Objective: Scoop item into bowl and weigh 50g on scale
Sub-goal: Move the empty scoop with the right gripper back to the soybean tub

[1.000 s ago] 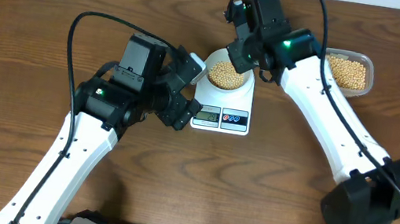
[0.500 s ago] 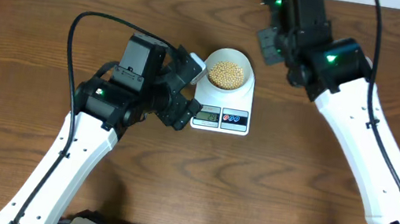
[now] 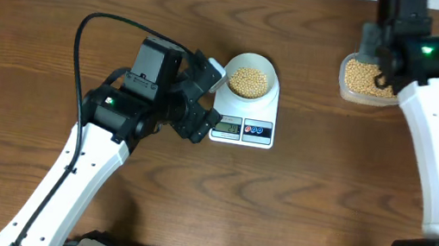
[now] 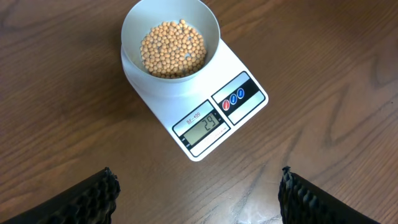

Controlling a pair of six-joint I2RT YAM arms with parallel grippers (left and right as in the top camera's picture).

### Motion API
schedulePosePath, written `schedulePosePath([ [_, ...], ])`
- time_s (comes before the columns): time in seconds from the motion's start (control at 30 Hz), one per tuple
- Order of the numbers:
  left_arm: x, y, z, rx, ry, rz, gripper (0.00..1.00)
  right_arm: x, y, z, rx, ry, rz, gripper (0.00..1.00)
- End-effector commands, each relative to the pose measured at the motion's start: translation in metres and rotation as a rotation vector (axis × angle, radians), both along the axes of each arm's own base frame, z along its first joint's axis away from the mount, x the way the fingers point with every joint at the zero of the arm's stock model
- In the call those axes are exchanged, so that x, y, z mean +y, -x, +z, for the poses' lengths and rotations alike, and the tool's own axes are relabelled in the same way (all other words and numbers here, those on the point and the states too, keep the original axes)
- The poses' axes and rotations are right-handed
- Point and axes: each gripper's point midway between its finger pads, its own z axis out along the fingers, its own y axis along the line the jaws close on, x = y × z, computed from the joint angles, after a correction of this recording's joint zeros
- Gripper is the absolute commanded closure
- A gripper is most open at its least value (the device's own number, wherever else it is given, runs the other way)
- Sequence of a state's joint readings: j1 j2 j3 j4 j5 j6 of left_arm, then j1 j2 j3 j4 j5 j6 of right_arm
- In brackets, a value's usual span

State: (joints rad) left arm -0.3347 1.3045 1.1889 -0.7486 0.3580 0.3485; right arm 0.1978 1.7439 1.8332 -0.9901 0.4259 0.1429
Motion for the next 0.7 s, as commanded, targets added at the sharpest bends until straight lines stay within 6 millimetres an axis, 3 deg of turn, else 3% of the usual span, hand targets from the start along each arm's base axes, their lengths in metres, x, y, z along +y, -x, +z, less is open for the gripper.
schedulePosePath([
  [0.0, 0.000, 0.001, 0.001, -0.006, 0.001, -0.012, 0.16, -0.017, 0.000, -0.009, 0.016, 0.007, -0.064, 0.99],
  [0.23, 0.000, 0.001, 0.001, -0.006, 0.001, -0.012, 0.16, -0.032, -0.003, -0.044, 0.092, 0.011, -0.097, 0.99],
  [0.37, 0.000, 0.001, 0.001, -0.006, 0.001, -0.012, 0.16, -0.031, -0.008, -0.074, 0.150, -0.006, -0.089, 0.99],
  [0.67, 0.000, 0.001, 0.001, -0.006, 0.001, -0.012, 0.15, -0.022, -0.021, -0.113, 0.178, -0.055, -0.061, 0.99],
])
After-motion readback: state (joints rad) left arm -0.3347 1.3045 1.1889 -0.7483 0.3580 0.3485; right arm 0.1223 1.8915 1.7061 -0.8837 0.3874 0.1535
